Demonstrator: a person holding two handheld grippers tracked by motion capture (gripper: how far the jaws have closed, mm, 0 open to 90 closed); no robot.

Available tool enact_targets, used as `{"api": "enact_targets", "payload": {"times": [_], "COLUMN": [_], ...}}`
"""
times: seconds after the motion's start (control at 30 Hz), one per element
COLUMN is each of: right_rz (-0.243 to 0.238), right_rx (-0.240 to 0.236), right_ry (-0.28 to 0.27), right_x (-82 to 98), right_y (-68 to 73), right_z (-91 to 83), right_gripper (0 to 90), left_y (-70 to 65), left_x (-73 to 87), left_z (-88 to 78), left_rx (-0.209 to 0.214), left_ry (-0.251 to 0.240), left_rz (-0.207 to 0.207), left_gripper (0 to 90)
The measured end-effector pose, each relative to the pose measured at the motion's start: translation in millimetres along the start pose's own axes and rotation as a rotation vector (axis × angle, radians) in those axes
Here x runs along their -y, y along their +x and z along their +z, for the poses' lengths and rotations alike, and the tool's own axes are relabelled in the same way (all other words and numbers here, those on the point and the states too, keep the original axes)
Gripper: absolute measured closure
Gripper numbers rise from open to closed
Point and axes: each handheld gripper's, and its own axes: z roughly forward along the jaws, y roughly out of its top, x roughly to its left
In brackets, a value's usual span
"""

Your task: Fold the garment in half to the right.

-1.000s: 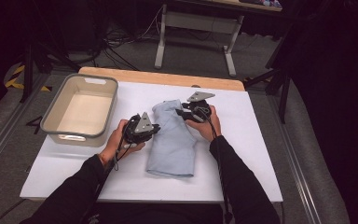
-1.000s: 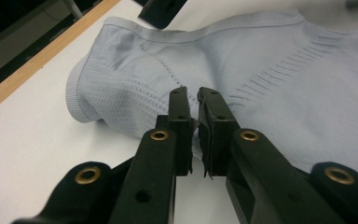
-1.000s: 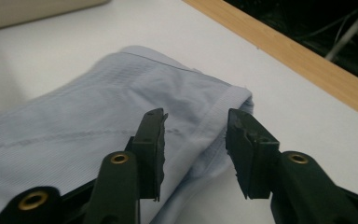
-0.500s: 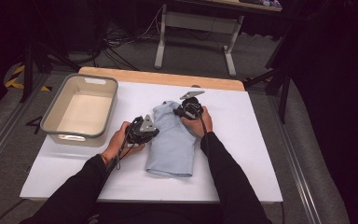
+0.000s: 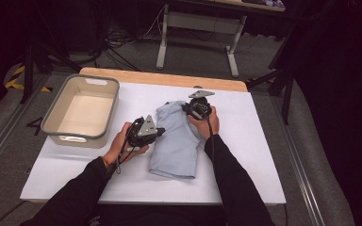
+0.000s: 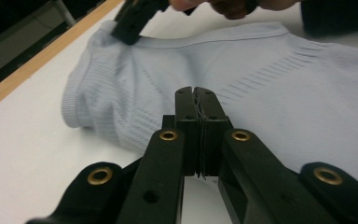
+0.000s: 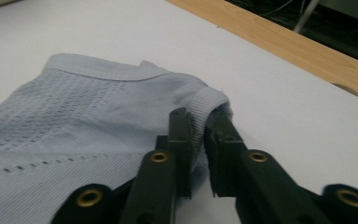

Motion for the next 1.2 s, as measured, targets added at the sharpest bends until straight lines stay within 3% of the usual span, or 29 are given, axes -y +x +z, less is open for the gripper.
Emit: {"api": "enact_targets", "payload": {"times": [0.17, 0.27, 0.37, 0.4, 0.47, 0.6, 0.67, 0.7, 0.77, 0.83, 0.9, 1.2], "right_rz": [-0.034, -0.056, -0.065, -0.061, -0.063, -0.113, -0.156, -0.155, -0.168, -0.182, -0.170, -0.136], "right_rx": [0.029, 0.050, 0.077, 0.071, 0.005, -0.124, -0.145, -0.192, -0.227, -0.229, -0.219, -0.072], "right_ry": [-0.014, -0.068, -0.155, -0.174, -0.200, -0.146, -0.087, -0.061, -0.018, 0.020, 0.015, 0.019], "right_x": [-3.6, -9.1, -12.5, -13.3, -13.8, -12.6, -9.8, -6.9, -1.8, 2.1, 4.0, 4.7], "right_y": [4.0, 7.3, 8.9, 9.1, 9.2, 14.7, 19.0, 19.9, 22.5, 23.9, 22.4, 12.0], "right_z": [-5.9, -13.9, -24.1, -26.3, -28.2, -16.3, -4.4, 3.5, 14.7, 22.1, 24.9, 30.0], "right_gripper": [74.8, 75.1, 75.5, 76.2, 80.9, 89.5, 90.0, 90.0, 90.0, 90.0, 90.0, 90.0], "left_y": [-7.8, -9.9, -11.4, -11.2, -10.8, -11.1, -13.8, -15.1, -18.1, -18.2, -16.6, -18.4], "left_x": [-1.7, -5.1, -1.6, 1.0, 2.9, 4.1, 6.1, 6.6, 7.2, 7.6, 9.2, 9.1], "left_z": [-2.1, -4.8, 1.5, 4.3, 6.3, 7.8, 12.7, 14.3, 16.4, 17.0, 18.2, 18.8], "left_rx": [0.006, 0.008, 0.013, 0.024, 0.035, 0.053, 0.084, 0.087, 0.098, 0.101, 0.125, 0.153], "left_ry": [0.007, -0.009, 0.035, 0.047, 0.058, 0.089, 0.118, 0.124, 0.130, 0.138, 0.136, 0.139], "left_rz": [0.030, 0.036, 0.053, 0.045, 0.043, 0.049, 0.057, 0.067, 0.066, 0.062, 0.024, 0.015], "left_gripper": [85.5, 85.4, 84.8, 85.8, 86.4, 87.8, 88.9, 89.2, 89.4, 89.5, 89.6, 89.9]}}
